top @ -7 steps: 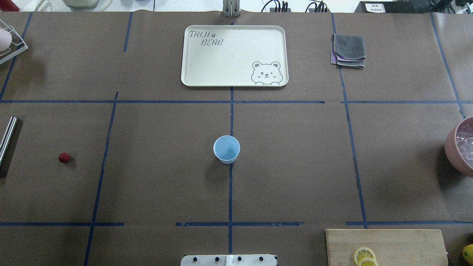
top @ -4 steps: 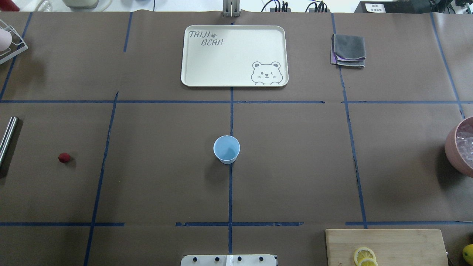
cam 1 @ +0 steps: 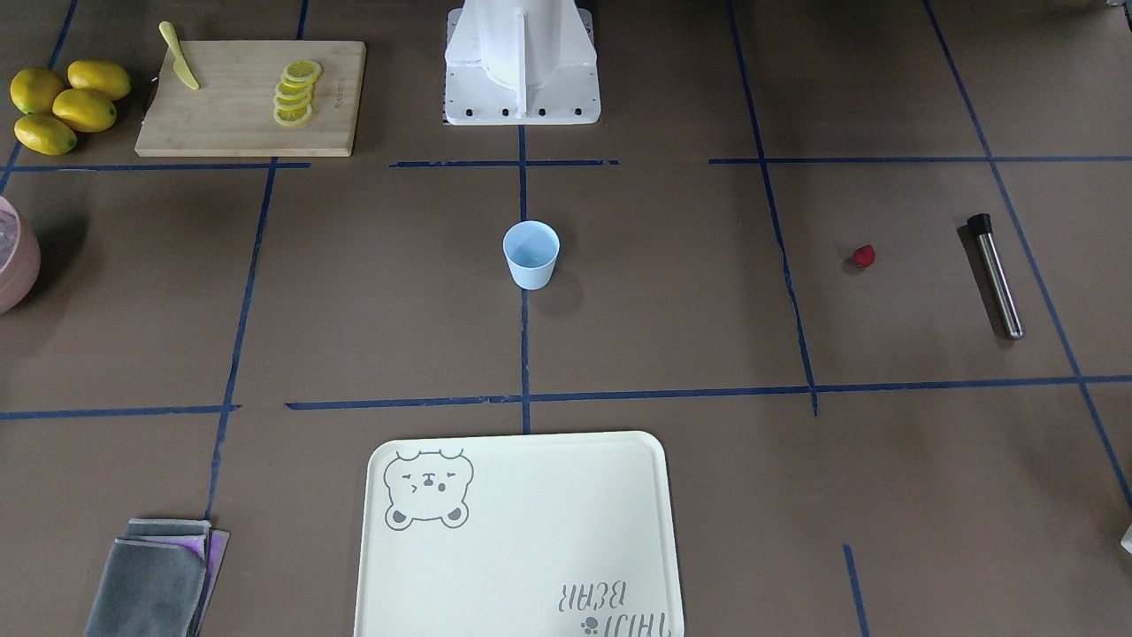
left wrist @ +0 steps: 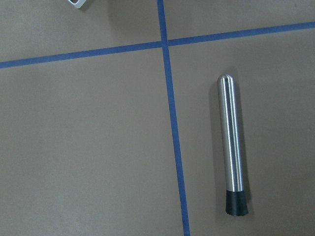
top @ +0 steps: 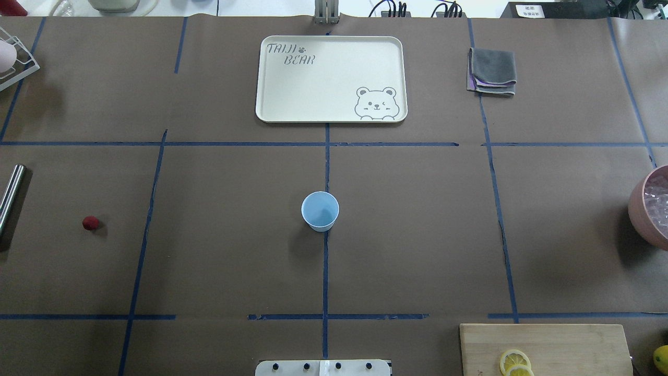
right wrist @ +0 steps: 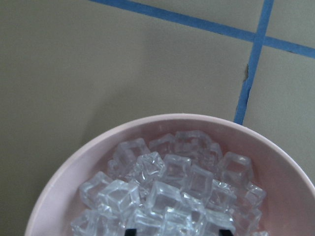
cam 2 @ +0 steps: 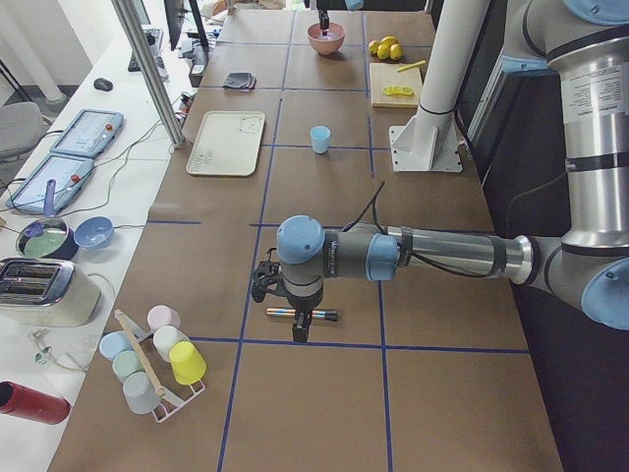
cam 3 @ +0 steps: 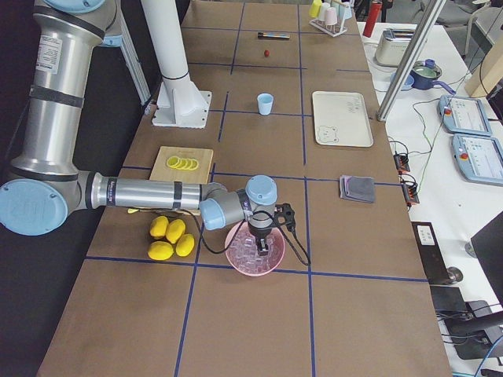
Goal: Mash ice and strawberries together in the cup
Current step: 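Grasp a clear ice cube from the pink bowl with the right gripper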
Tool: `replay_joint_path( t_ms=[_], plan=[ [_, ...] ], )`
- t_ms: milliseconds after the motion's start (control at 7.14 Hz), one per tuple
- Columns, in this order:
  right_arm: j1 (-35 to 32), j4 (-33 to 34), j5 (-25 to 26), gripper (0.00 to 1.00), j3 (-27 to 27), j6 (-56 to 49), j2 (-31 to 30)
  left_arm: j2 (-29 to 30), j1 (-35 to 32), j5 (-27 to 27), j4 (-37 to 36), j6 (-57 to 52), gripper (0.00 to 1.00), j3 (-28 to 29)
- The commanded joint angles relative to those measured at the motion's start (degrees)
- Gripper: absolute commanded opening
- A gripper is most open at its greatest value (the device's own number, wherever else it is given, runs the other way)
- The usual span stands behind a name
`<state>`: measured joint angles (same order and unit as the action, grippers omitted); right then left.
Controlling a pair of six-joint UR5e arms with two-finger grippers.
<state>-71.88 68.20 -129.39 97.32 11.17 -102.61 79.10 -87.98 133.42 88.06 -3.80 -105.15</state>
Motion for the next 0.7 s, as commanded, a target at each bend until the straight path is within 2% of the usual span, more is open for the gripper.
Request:
replay_joint_path(
  t_ms=[0,140,420,561],
  plan=[
    [0.24,0.01,0.02,0.41,-0.2,-0.01,0.13,0.0,0.0,0.0,0.0,-0.07,1.0,0.03],
    [0.59,0.09,0.02,0.38,-0.37,-0.01,0.13,0.0,0.0,0.0,0.0,0.02,1.0,0.03],
    [0.6,0.01,-0.07,0.09,-0.03,-0.27,0.13,0.0,0.0,0.0,0.0,-0.07,1.0,0.03],
    [0.42,0.01,-0.24,0.04,0.41,-0.36,0.13,0.0,0.0,0.0,0.0,0.02,1.0,0.03]
  ],
)
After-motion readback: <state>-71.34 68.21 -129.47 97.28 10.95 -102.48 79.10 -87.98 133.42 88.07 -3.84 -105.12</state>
